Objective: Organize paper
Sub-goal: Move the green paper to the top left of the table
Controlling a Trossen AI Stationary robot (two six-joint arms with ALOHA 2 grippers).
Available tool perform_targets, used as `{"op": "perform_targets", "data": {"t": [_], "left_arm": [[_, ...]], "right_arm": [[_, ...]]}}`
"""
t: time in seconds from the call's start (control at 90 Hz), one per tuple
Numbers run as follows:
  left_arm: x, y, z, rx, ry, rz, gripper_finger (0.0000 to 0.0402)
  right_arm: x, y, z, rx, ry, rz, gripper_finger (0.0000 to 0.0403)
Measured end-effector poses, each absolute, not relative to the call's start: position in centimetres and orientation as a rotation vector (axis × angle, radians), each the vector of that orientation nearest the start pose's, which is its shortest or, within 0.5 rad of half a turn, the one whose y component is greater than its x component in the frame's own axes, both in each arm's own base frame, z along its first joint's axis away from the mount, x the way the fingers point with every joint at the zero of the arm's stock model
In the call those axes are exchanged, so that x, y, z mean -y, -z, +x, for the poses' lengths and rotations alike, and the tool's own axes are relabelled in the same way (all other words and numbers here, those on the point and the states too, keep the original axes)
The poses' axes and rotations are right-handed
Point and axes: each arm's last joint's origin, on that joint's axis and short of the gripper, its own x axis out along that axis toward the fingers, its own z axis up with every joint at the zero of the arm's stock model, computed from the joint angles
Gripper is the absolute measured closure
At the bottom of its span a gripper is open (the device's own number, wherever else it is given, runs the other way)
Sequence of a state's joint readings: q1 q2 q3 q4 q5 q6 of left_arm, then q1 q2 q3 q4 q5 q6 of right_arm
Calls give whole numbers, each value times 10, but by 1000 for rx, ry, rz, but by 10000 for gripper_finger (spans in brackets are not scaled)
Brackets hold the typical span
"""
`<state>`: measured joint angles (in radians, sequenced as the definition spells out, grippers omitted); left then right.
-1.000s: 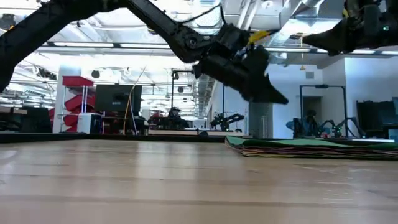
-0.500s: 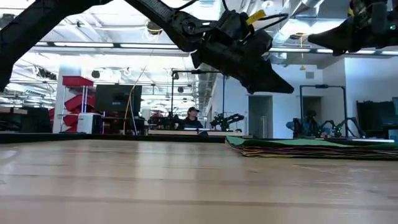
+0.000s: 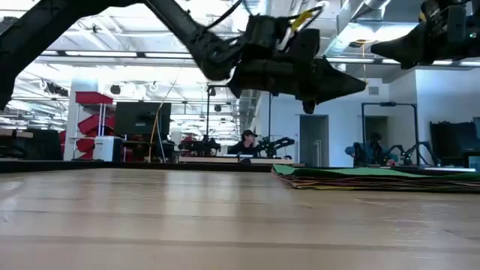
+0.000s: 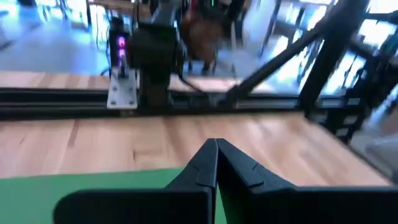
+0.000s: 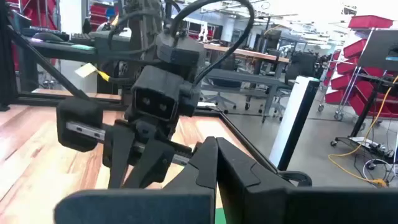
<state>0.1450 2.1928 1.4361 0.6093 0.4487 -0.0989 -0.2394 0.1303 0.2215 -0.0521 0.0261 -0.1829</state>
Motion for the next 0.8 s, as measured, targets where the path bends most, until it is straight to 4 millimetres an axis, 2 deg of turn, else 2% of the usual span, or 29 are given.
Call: {"op": "perform_targets", "data": {"t": [0.067,0.244,0.4,0.489,0.622,0.8], "left_arm": [[-57,-178,473,-131,293,-156,401],[-51,-198,429,-123,233,-118,401],[-37,-217,387,-207,168,-27,401],[-28,-221,368,-314,124,4,401],[-15,-222,354,-439,111,44,401],[1,-220,349,-508,151,109,401]], "right_arm": [[23,-224,91,15,268,-186,403],[23,-224,90,18,269,-187,403],[23,-224,90,20,269,-187,403],[23,-225,90,21,270,-192,403],[23,-225,90,24,270,-196,403],[23,-225,90,29,271,-196,403]]}}
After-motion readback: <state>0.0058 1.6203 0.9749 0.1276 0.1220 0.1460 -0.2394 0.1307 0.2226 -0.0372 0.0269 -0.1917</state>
